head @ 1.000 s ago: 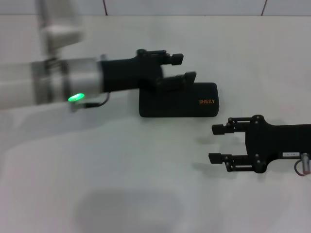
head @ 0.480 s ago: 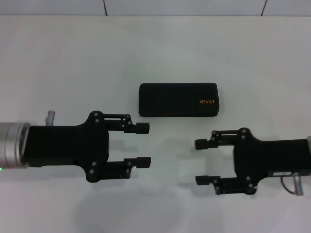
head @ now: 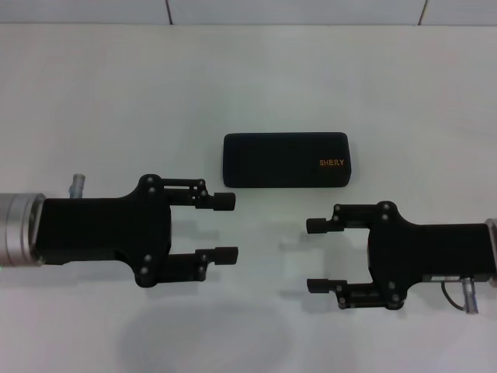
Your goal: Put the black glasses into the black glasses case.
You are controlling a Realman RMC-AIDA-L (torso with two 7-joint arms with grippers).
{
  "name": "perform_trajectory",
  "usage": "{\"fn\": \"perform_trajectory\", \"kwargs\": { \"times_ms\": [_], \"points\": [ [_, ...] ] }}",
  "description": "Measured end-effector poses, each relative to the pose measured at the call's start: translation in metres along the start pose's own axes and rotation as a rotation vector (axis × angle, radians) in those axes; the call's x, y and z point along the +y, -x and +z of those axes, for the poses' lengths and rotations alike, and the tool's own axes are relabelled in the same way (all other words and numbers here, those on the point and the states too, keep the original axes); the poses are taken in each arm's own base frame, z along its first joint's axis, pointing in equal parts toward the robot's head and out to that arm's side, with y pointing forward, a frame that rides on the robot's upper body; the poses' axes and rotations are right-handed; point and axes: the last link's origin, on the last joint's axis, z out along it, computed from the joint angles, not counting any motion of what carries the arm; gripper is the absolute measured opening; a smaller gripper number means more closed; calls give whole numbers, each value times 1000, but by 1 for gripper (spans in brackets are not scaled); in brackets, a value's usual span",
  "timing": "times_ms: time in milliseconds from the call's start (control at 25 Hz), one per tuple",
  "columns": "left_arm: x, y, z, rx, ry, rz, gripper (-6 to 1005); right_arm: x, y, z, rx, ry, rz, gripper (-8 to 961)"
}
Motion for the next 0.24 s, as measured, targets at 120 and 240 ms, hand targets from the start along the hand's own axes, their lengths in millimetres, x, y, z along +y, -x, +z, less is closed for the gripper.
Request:
{"fn": "perform_trajectory", "kwargs": {
  "times_ms": [120,240],
  "points": [
    [0,0,2,4,0,1,607,1,-2,-1,2,-7,-4,653],
    [0,1,4,8,0,-3,607,3,-3,-3,2,-16,-4,653]
  ]
}}
